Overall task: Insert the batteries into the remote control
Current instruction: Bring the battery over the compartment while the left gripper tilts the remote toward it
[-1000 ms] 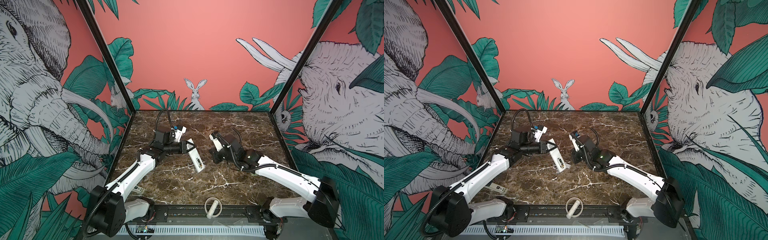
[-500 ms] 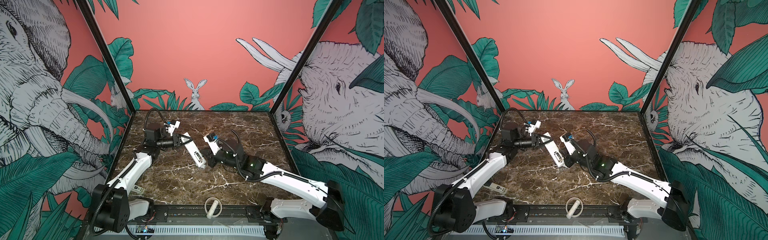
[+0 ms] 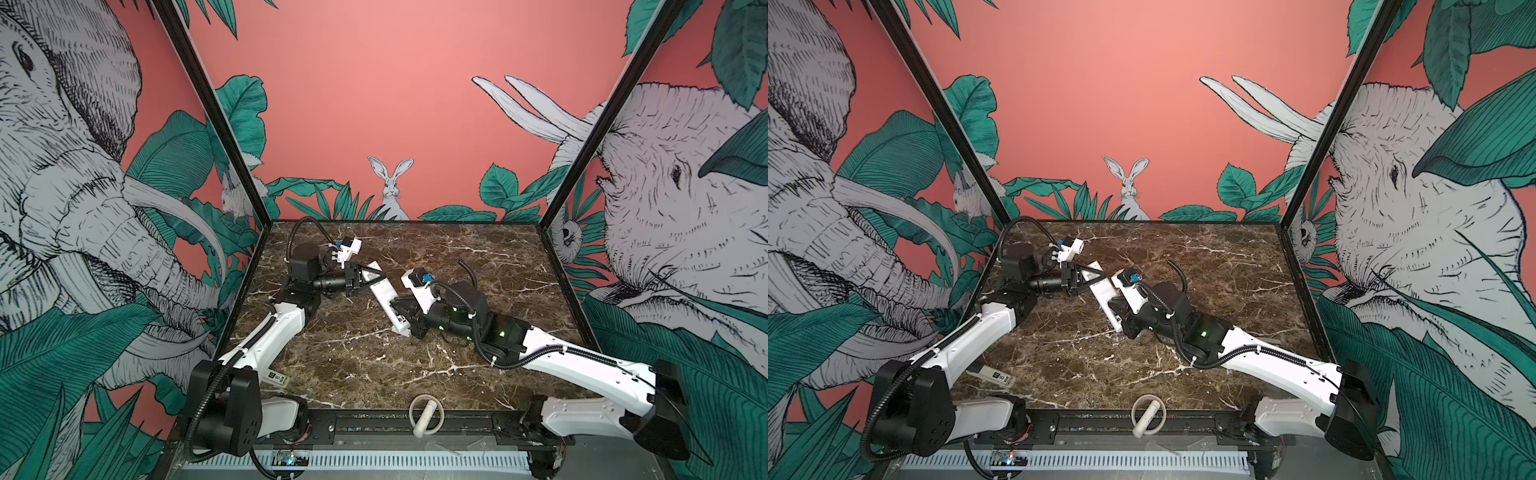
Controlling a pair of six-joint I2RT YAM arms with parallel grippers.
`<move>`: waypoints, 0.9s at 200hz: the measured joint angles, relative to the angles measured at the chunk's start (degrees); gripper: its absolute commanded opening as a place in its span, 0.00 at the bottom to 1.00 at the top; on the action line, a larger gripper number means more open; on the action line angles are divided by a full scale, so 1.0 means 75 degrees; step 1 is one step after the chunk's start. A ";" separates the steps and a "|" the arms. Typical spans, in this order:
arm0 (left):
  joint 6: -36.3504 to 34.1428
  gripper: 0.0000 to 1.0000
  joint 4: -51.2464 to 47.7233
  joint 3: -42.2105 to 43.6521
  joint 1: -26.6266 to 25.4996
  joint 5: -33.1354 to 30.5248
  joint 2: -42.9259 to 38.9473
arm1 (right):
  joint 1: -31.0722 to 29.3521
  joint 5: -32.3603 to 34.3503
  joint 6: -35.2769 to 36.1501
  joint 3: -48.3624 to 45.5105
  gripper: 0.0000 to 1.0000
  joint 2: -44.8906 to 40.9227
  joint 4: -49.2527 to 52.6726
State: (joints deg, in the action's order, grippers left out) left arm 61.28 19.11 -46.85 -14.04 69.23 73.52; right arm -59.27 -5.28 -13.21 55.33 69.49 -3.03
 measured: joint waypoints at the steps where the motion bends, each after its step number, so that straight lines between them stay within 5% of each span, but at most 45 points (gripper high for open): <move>1: 0.0006 0.00 0.0006 0.0000 0.0000 0.0000 0.0000 | -0.0003 0.0003 0.0000 0.0000 0.06 0.0000 -0.0003; 60: 0.0122 0.00 0.0146 0.0003 0.0029 0.0047 0.0076 | -0.0009 0.0050 0.0087 0.0000 0.09 0.0052 0.0035; 94: -0.0012 0.00 0.0038 0.0003 0.0050 0.0029 0.0140 | -0.0023 0.0102 0.0157 0.0000 0.20 0.0128 0.0154; 133: -0.0839 0.00 -0.0982 -0.0035 0.0050 -0.0070 0.0140 | -0.0035 0.0291 0.0192 0.0000 0.42 0.0204 0.0414; 180: -0.2168 0.00 -0.2515 -0.0344 0.0050 -0.0533 0.0105 | -0.0038 0.0481 0.0210 0.0154 0.45 0.0204 0.0793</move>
State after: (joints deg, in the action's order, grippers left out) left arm 45.01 0.25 -49.43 -13.67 65.23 74.30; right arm -59.55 -1.67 -11.64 56.49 71.02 2.92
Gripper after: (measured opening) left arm 0.209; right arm 0.457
